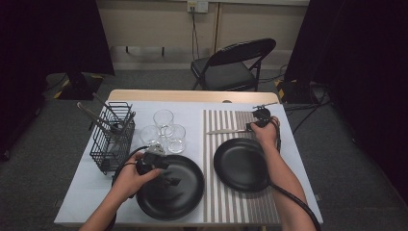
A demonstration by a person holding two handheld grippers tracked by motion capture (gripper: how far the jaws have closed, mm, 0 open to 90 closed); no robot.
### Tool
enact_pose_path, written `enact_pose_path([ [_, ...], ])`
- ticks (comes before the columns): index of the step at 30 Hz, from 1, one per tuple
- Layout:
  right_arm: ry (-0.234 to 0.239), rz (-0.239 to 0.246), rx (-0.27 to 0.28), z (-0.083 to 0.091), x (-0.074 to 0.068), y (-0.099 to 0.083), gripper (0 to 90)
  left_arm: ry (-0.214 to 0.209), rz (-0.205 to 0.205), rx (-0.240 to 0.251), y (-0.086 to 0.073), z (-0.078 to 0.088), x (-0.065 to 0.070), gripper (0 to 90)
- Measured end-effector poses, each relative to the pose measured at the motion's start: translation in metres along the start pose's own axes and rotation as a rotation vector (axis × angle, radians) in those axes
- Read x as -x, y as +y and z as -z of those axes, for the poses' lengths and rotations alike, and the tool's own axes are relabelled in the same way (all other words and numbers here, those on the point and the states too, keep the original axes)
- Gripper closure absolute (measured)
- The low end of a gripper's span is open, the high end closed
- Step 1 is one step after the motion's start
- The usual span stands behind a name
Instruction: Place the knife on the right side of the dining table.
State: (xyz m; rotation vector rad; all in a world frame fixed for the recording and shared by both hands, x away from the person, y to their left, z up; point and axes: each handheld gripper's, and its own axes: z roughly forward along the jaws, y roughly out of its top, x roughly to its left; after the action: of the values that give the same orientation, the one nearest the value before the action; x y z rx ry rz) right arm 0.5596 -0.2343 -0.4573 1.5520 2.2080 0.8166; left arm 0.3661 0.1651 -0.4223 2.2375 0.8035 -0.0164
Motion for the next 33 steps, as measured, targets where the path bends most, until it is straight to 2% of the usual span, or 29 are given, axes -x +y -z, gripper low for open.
enact_pose_path([
  [3,0.000,0.000,-0.004,0.001,0.000,0.000,74.6,0.006,-0.002,-0.008,0.001,0.000,0.001,18.0],
  [5,0.001,-0.005,-0.001,0.001,0.001,-0.001,78.1,0.007,-0.001,-0.005,0.001,0.000,0.000,18.0],
  [12,0.001,-0.005,0.003,0.003,0.000,-0.003,77.1,0.008,-0.005,-0.005,0.001,0.000,0.000,18.0],
  [13,-0.002,-0.009,0.006,0.003,0.000,-0.003,74.7,0.009,-0.005,-0.006,0.001,0.000,0.000,18.0],
  [17,0.008,-0.010,0.033,0.006,0.000,-0.003,74.5,0.012,-0.005,-0.004,0.001,0.000,0.000,18.0],
  [24,0.007,0.005,0.046,0.014,-0.003,-0.001,73.4,0.015,0.000,0.004,0.001,0.001,0.001,18.0],
  [29,0.011,-0.012,0.061,0.023,-0.004,-0.001,72.8,0.019,-0.002,0.004,0.001,0.001,0.001,18.0],
  [33,0.024,0.000,0.074,0.032,-0.006,-0.002,71.7,0.019,-0.004,0.005,0.002,0.001,0.003,18.0],
])
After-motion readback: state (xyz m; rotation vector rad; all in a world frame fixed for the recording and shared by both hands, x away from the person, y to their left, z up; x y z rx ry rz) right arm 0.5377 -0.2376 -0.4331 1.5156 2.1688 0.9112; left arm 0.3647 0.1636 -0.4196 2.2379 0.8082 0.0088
